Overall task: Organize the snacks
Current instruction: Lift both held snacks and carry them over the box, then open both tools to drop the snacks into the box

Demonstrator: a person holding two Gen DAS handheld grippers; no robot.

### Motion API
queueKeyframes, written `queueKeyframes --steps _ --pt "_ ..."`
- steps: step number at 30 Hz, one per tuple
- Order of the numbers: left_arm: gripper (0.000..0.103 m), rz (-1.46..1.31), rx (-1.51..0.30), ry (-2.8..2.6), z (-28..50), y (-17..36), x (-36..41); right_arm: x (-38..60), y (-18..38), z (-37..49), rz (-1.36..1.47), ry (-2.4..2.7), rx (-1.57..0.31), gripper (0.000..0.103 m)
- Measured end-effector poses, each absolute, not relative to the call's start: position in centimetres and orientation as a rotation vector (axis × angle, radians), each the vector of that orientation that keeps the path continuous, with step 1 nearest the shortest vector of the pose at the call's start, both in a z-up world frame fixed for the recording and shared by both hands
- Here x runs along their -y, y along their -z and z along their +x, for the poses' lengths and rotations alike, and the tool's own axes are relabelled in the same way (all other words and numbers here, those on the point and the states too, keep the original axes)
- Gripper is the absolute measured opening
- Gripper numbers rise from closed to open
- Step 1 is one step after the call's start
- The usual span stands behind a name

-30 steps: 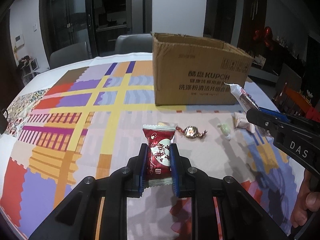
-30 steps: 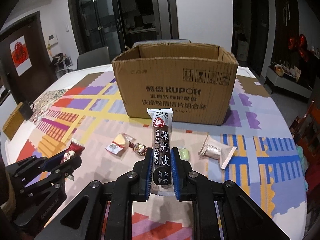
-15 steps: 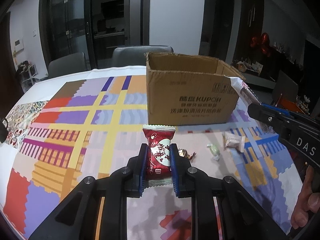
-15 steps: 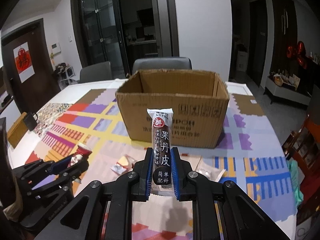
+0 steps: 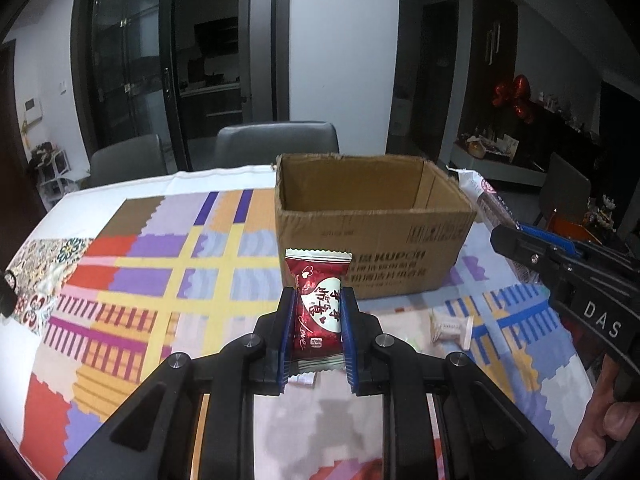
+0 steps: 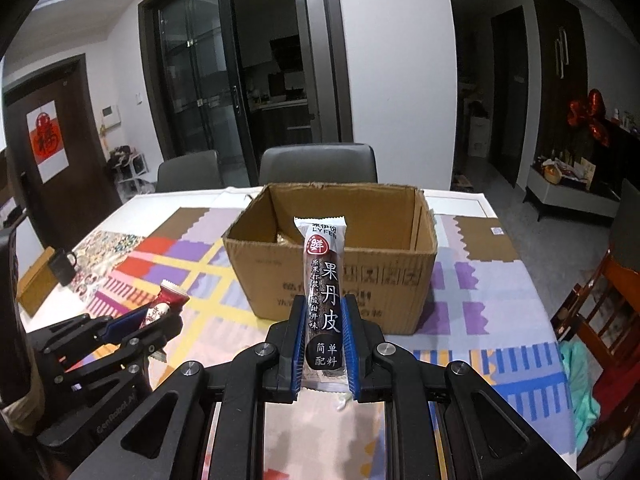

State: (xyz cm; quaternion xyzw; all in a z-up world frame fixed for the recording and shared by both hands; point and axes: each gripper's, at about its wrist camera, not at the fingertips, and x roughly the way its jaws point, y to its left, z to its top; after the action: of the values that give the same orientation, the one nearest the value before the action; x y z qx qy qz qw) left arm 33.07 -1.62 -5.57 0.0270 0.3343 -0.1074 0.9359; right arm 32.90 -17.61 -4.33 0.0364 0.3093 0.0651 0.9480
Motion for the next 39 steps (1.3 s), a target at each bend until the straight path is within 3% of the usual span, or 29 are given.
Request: queueKeyframes --steps 39 --pt "0.022 0.058 -0.640 0.293 46.3 3.2 5.0 20.9 1.6 44.0 0.095 -0.071 -0.603 0.018"
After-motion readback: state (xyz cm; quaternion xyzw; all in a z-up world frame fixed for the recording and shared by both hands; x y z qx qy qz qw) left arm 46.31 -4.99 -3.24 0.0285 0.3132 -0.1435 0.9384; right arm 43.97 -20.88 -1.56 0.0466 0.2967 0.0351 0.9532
